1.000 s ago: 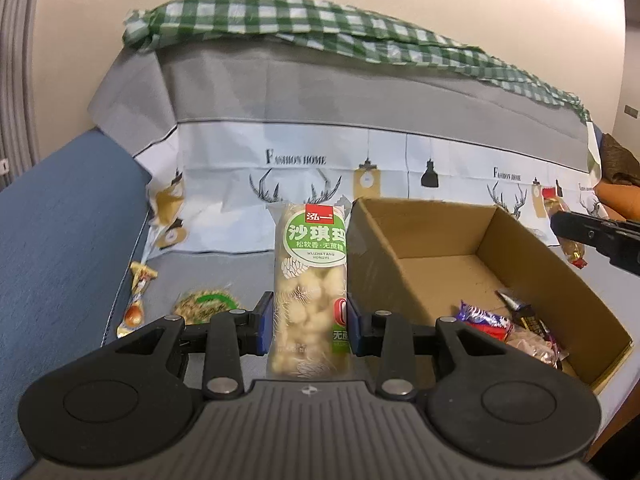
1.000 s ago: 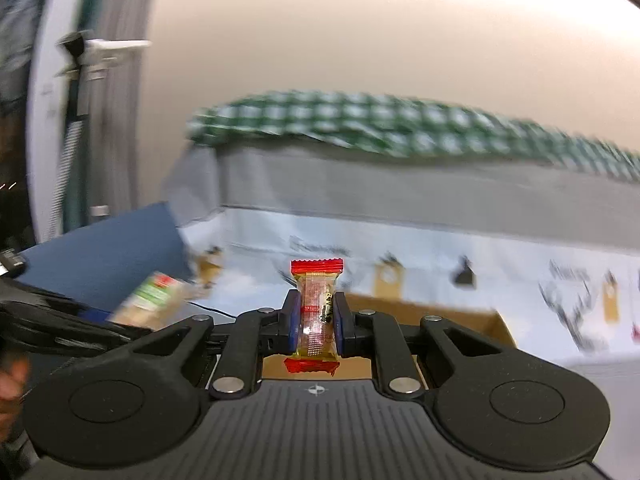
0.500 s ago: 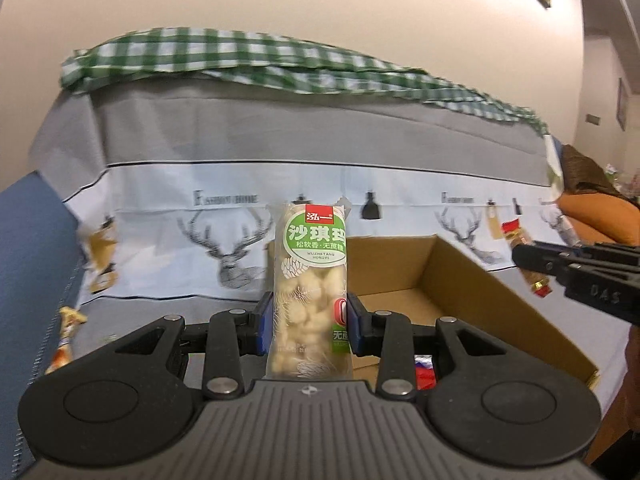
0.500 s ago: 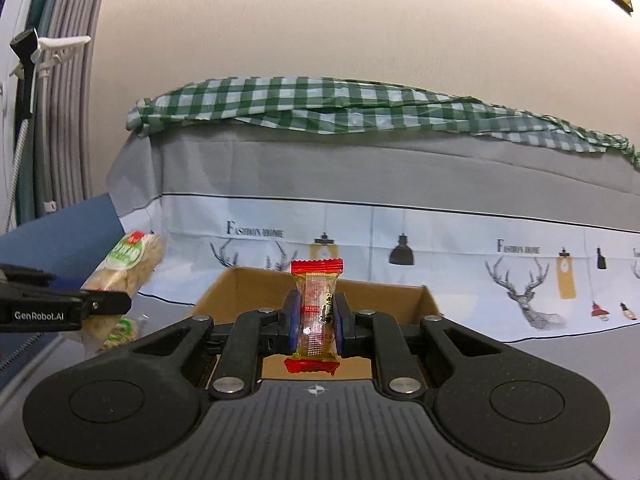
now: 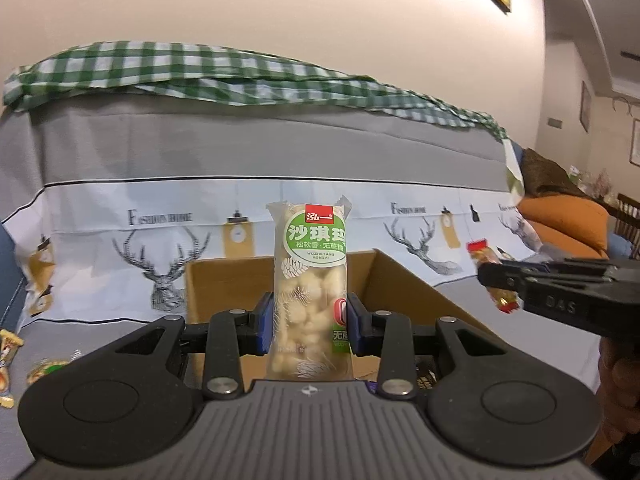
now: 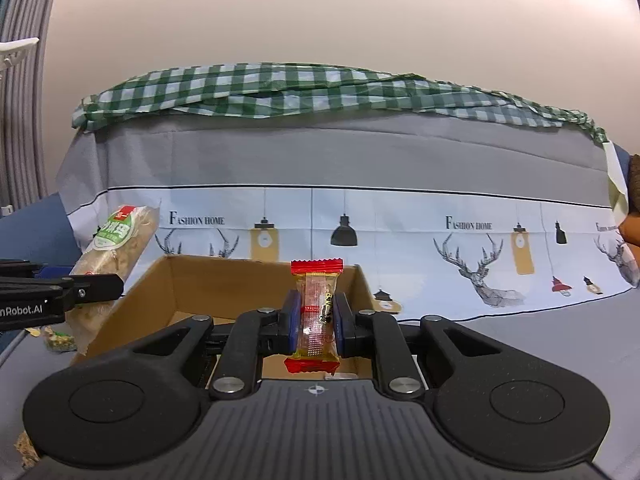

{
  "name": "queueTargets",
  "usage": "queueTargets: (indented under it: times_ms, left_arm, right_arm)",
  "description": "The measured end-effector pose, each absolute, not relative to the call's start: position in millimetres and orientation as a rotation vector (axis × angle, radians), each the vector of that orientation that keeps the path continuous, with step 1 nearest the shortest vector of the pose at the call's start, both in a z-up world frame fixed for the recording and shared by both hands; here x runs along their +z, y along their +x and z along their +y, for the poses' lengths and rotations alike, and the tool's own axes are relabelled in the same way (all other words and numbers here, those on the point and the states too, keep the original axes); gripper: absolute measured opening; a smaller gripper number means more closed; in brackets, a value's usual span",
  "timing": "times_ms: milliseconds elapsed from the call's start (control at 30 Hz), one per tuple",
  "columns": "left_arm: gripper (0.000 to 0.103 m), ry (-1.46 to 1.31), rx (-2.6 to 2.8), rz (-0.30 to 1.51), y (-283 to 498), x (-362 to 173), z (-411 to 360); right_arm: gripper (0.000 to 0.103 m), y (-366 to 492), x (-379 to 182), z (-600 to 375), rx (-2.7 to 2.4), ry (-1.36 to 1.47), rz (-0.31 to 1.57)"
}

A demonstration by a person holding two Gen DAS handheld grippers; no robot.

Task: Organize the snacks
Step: 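Lift both held snacks and carry them over the cardboard box, then open the right tool to drop the candy while the left tool drops the sachima bag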

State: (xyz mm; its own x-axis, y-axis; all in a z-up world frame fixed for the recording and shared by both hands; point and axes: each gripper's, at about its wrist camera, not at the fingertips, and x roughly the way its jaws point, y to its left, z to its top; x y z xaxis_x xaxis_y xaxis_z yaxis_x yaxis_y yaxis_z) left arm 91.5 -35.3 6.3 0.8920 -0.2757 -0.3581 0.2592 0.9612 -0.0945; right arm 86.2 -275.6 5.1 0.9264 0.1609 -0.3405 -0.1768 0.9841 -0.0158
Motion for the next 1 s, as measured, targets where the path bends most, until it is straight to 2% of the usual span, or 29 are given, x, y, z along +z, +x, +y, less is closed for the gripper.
queueTargets:
  times_ms: [1000]
  left_arm:
    - [0.04, -0.069, -0.315, 0.396, 93.5, 0.4, -50.6]
  right_arm:
    - [0.017, 89.0, 2.9, -269.5, 0.177, -0.064, 0.343]
